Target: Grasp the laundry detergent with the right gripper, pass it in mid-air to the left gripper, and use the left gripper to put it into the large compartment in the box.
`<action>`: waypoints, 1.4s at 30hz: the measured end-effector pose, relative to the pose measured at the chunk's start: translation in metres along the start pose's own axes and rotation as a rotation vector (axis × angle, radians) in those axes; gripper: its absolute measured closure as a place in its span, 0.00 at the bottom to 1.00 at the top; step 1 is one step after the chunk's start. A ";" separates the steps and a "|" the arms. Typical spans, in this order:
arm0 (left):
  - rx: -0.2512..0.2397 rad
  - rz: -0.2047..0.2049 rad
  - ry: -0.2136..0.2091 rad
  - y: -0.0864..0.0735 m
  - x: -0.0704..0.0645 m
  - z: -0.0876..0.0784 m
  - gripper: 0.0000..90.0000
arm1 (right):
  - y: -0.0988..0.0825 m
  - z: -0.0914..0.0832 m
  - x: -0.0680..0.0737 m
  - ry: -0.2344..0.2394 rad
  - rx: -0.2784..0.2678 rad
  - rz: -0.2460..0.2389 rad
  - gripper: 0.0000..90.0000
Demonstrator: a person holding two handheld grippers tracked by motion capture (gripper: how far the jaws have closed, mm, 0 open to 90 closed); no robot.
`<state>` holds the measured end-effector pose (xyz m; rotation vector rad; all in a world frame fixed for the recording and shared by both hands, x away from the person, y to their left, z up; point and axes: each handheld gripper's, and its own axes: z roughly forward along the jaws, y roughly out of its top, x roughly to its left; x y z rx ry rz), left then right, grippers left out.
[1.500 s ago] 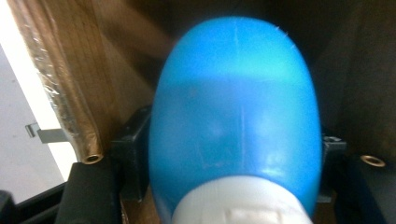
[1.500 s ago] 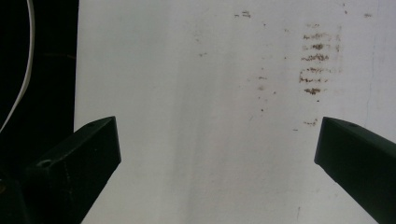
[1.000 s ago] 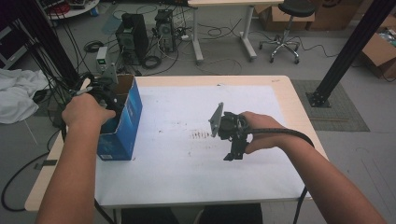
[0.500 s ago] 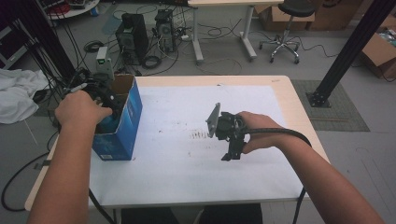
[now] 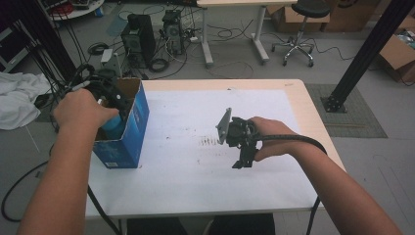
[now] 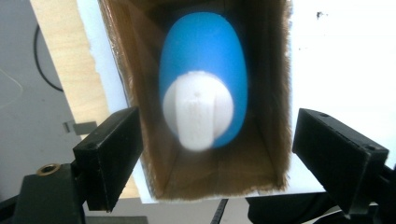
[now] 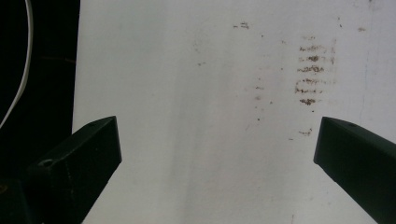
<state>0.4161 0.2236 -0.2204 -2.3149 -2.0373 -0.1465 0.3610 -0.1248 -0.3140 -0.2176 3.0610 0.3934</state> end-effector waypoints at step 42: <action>-0.105 0.481 0.052 -0.030 -0.086 -0.058 0.00 | -0.007 -0.009 0.003 -0.012 0.036 0.049 0.00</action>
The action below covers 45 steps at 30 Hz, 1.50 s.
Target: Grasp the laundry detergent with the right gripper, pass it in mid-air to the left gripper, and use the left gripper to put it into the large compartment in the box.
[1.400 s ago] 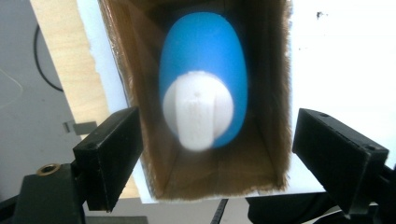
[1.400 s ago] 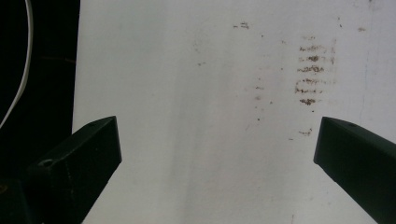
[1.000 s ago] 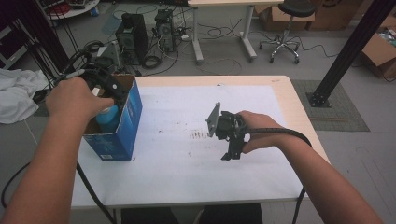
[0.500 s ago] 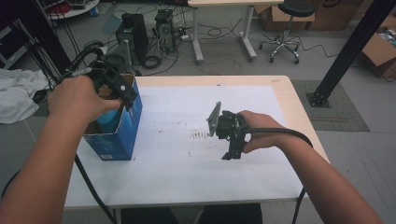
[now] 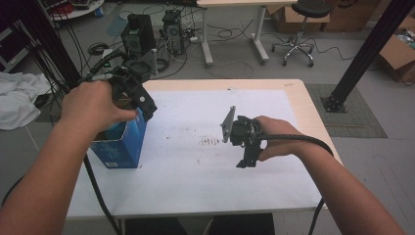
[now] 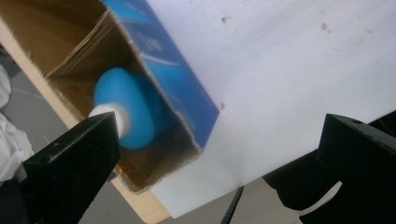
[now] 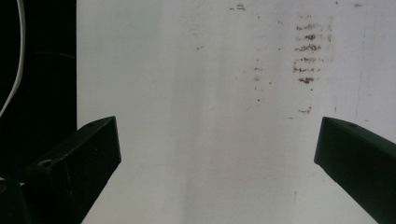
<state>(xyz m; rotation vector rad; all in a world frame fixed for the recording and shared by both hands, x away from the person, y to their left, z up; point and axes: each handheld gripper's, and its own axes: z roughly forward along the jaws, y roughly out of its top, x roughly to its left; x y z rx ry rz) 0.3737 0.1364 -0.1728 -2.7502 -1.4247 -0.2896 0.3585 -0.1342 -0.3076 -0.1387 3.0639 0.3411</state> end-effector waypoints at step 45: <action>0.059 0.429 0.007 0.020 -0.069 0.018 0.00 | -0.015 -0.009 -0.002 -0.009 0.028 0.036 0.00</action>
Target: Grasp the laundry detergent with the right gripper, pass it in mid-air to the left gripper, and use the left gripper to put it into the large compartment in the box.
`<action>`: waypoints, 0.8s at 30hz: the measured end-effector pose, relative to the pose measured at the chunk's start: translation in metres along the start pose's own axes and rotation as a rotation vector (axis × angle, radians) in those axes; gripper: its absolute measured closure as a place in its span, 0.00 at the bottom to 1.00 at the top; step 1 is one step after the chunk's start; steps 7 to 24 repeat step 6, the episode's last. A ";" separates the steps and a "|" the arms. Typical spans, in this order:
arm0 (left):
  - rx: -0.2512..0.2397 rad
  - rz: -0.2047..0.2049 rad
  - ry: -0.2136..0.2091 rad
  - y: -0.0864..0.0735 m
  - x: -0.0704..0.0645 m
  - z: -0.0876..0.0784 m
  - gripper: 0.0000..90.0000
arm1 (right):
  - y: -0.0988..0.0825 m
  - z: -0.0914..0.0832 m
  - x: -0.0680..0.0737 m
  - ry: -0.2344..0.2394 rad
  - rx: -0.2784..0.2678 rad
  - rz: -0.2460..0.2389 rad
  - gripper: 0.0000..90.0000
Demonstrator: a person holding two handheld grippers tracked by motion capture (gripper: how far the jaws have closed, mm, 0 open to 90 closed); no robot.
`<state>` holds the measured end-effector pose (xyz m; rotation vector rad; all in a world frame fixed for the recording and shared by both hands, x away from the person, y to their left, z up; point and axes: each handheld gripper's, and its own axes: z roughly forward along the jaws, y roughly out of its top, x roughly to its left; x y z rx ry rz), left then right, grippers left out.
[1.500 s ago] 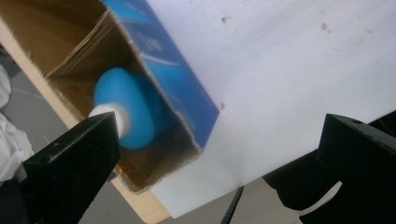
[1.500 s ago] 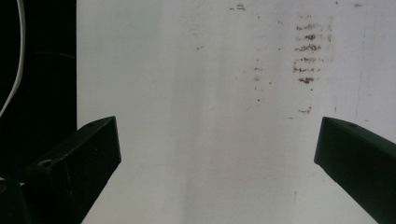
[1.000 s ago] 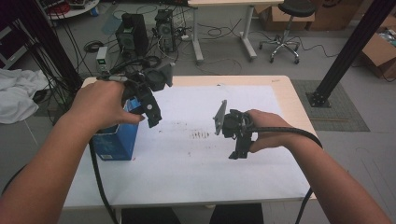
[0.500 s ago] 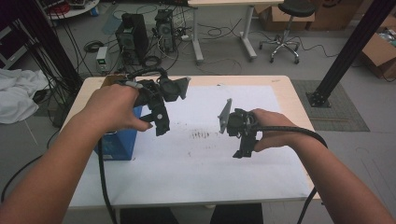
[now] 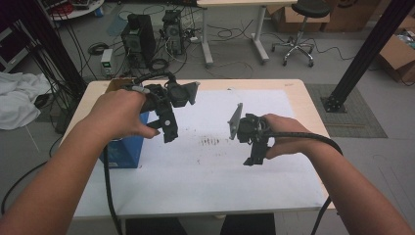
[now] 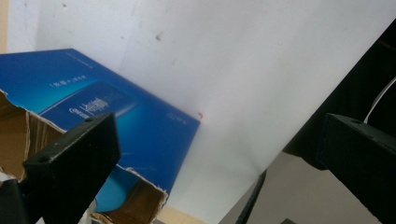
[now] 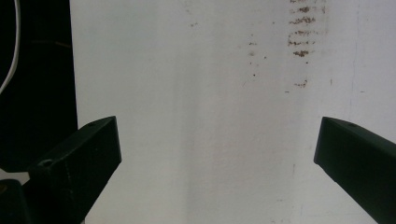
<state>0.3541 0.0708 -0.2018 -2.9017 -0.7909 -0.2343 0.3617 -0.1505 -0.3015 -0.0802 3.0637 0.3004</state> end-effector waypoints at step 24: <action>-0.004 0.005 -0.011 0.000 -0.001 0.001 0.00 | 0.000 0.001 0.002 0.001 0.000 0.002 0.00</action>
